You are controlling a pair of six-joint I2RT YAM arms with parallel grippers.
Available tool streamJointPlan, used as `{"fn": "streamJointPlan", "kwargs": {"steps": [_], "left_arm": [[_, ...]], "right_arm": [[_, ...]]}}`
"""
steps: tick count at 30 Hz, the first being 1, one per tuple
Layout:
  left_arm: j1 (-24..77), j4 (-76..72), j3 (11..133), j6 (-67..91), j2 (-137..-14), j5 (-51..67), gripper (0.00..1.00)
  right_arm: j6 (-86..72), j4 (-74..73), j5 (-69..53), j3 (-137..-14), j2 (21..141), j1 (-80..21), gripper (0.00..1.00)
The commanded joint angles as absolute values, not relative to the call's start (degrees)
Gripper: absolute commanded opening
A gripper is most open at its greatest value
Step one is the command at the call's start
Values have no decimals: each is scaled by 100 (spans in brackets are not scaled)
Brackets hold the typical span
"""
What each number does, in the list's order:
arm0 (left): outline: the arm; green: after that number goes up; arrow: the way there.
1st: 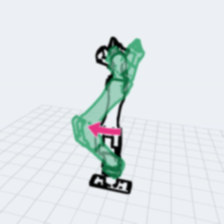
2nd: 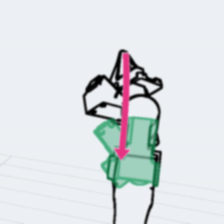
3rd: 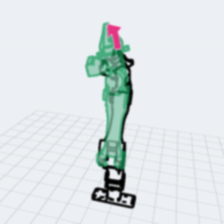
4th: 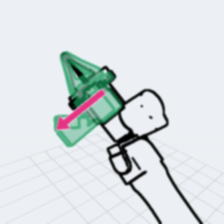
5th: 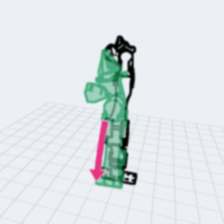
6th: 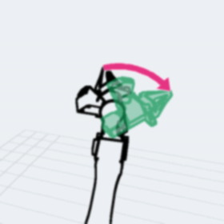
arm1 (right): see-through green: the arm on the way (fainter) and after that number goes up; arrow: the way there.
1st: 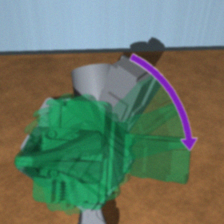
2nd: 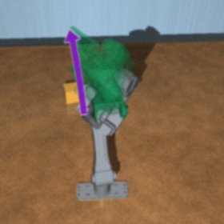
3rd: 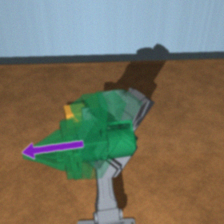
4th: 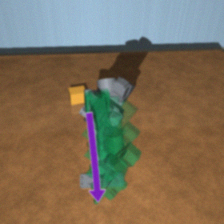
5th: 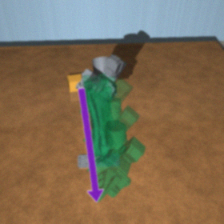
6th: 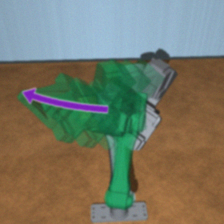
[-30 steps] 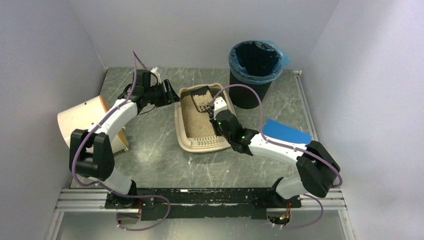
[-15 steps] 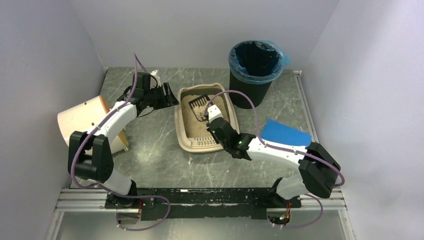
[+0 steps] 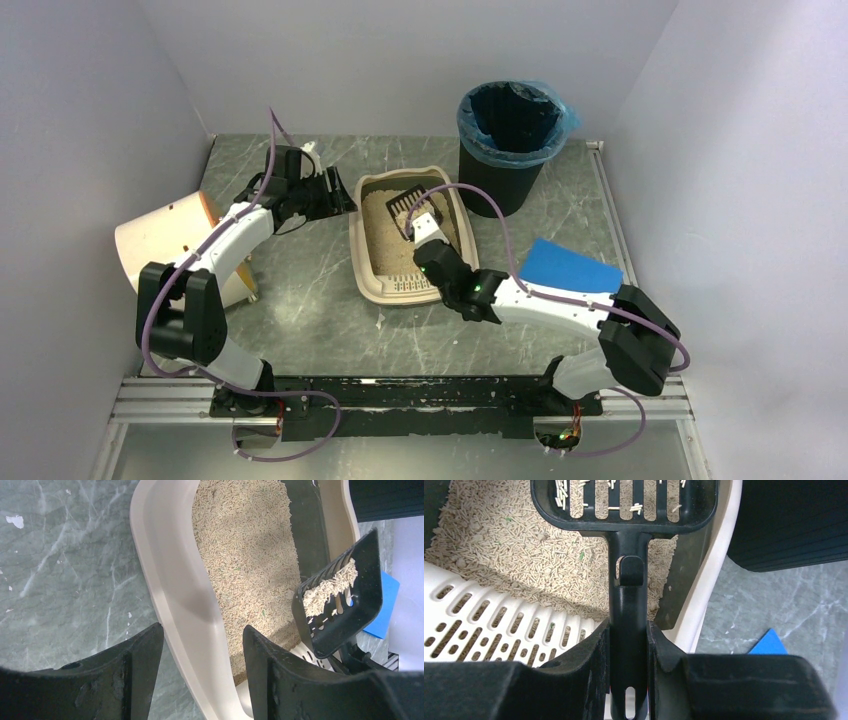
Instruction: Clean the litter box
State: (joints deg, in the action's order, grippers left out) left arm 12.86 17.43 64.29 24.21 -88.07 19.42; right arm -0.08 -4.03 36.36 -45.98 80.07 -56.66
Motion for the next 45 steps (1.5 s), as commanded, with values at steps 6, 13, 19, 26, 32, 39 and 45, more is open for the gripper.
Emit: {"fn": "streamJointPlan", "kwargs": {"steps": [6, 13, 19, 26, 32, 39, 45], "left_arm": [[1274, 1794, 6485, 2348, -8800, 1905, 64], [1273, 1806, 6514, 2320, -8833, 1924, 64], [1274, 1741, 6478, 2334, -8826, 2080, 65], [1273, 1694, 6444, 2369, -8733, 2117, 65], [1274, 1666, 6408, 2376, -8740, 2128, 65], [1274, 1653, 6382, 2384, -8709, 2109, 65], [1270, 1654, 6363, 2374, -8701, 2078, 65]], "right_arm": [[372, -463, 4622, -4860, 8111, -5928, 0], [74, -314, 3900, -4735, 7824, -5903, 0], [-922, -409, 2220, -4698, 7596, -5358, 0], [-1475, -628, 1341, -4589, 7520, -4974, 0], [-1764, -1190, 968, -4864, 7534, -4771, 0], [-1765, -1301, 948, -4865, 7362, -4698, 0], [-393, -1610, 2724, -5121, 7314, -5338, 0]]}}
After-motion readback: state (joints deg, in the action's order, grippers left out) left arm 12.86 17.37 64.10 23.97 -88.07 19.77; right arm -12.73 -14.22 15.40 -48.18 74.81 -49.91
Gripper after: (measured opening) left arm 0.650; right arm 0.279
